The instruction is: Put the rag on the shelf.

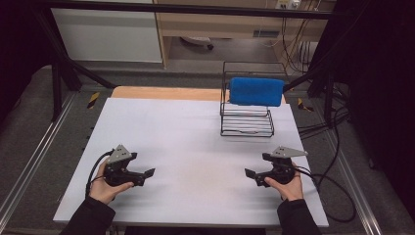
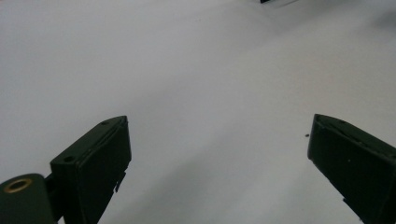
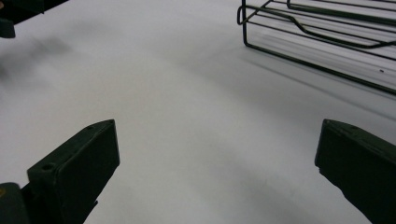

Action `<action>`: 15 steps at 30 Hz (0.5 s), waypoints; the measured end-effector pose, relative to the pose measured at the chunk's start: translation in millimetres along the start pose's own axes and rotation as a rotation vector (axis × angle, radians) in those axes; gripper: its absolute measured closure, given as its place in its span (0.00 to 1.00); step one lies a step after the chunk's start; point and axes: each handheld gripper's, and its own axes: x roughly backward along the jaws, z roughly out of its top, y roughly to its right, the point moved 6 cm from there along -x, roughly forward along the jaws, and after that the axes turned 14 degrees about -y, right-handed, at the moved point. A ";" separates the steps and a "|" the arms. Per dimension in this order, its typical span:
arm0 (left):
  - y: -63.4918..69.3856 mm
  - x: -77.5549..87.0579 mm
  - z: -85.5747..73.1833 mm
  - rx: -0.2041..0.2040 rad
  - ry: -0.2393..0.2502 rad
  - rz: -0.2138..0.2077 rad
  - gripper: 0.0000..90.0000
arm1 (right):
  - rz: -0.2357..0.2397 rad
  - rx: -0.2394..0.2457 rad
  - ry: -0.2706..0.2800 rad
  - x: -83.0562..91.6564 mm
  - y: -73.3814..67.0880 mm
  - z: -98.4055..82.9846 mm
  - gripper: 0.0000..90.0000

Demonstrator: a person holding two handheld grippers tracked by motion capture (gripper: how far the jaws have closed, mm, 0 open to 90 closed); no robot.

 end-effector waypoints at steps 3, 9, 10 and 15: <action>-0.3 0.7 -7.1 -0.002 -0.001 -0.002 0.07 | 0.006 -0.010 -0.009 1.3 2.4 -10.8 0.01; -0.4 0.3 -18.4 0.004 0.004 -0.006 0.07 | 0.019 -0.009 -0.027 4.0 7.4 -27.4 0.01; -0.8 0.2 -19.7 0.005 0.006 -0.005 0.07 | 0.018 -0.009 -0.030 3.9 7.9 -29.0 0.01; -2.8 -0.8 -24.8 0.009 -0.003 -0.006 0.07 | 0.004 -0.015 -0.046 3.2 10.0 -31.9 0.01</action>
